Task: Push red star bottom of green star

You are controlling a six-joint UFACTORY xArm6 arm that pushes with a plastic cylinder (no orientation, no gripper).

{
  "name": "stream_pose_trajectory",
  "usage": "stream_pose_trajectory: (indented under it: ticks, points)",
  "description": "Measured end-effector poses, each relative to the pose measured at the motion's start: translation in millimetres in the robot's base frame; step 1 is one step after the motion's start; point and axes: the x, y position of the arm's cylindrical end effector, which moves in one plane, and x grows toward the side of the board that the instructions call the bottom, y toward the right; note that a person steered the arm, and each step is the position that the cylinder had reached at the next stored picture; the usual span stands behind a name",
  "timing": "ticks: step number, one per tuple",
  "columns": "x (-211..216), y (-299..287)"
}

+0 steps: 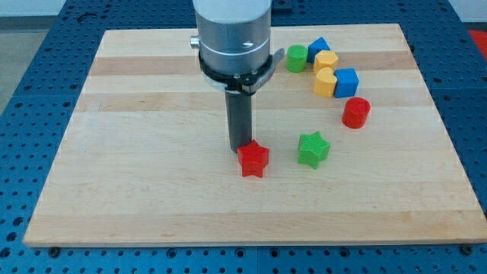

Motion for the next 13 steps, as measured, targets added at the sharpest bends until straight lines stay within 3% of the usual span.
stream_pose_trajectory:
  ticks: [3,5,6,7,11,13]
  points:
    - [18,35]
    - [11,-85]
    - [36,-95]
    - [42,-78]
    - [42,102]
    - [56,63]
